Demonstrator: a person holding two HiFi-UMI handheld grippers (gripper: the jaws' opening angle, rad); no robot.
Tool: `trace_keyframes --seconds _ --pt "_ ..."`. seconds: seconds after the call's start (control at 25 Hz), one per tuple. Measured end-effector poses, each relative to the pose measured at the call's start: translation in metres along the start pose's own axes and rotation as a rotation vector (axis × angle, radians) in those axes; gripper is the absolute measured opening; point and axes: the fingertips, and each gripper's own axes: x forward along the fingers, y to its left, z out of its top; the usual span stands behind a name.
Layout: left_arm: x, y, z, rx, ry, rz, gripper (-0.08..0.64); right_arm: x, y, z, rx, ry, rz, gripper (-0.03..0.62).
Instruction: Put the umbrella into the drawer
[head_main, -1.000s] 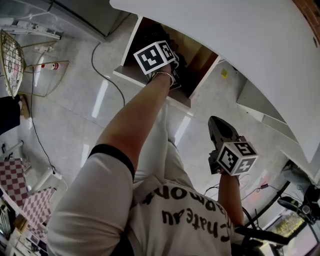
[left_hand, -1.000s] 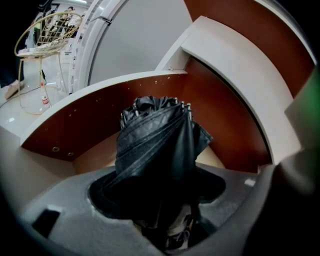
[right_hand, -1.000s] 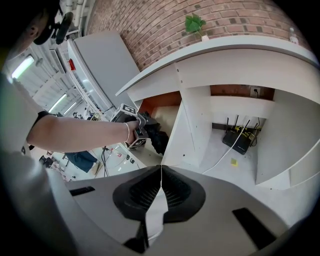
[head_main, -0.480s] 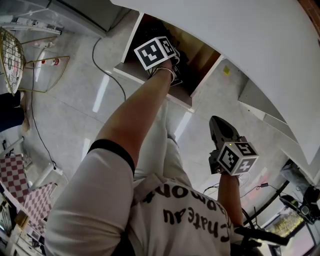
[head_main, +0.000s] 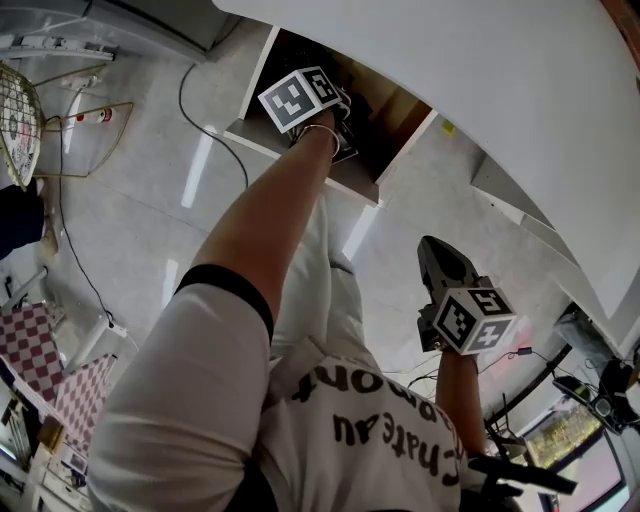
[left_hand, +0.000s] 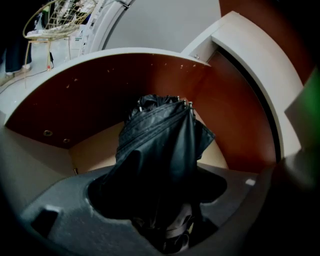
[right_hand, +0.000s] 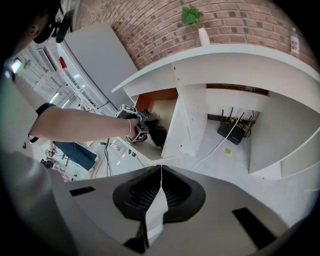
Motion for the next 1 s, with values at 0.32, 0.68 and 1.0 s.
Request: trace_keyframes --seconds 0.32,0.68,1.0 --pt "0.002 -0.003 0.001 -0.024 -0.007 -0.009 0.333 -0.018 -0.001 0.005 0.003 0.029 -0.031 0.014" --pt "0.001 0.005 0.003 -0.056 -0.043 -0.015 0.336 -0.021 0.003 0.004 0.015 0.035 -0.058 0.014" --pt "-0.001 -0.012 -0.011 -0.008 -0.045 -0.022 0.367 -0.027 0.005 -0.019 0.048 0.042 -0.032 0.014"
